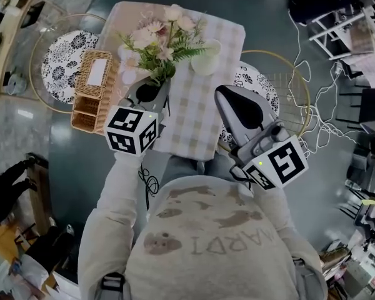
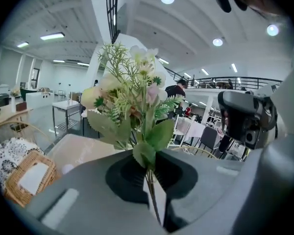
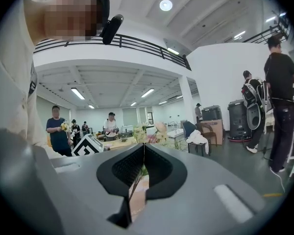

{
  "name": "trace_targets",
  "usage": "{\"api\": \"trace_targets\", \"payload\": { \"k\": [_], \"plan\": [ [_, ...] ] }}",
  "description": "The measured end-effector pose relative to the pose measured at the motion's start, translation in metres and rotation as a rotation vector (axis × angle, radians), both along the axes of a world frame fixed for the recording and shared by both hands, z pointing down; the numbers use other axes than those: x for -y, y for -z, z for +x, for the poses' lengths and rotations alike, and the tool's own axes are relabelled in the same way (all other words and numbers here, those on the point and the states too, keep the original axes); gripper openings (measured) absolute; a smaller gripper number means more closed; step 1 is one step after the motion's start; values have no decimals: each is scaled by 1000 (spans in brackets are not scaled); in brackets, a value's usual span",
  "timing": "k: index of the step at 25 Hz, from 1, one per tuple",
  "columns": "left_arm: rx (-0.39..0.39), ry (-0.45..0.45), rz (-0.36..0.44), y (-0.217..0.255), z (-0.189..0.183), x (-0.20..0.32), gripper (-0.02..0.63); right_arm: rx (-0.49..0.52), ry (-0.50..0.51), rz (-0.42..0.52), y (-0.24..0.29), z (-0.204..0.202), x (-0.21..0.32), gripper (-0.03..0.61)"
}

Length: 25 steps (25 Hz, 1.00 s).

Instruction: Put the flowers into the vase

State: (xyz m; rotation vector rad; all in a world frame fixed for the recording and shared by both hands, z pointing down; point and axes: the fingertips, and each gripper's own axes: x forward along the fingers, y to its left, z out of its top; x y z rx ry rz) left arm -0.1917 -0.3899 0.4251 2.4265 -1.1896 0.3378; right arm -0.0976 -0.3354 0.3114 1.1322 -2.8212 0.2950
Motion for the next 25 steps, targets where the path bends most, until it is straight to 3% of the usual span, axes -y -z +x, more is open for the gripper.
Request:
{"api": "trace_targets", "payload": {
  "k": [16,25],
  "plan": [
    [-96,-110,394,130,50,60,17,-24,-63,5,4,10,11,29],
    [-120,-142,528,155,91,80,17,-43,-130,-3,6,44,6,29]
  ]
}}
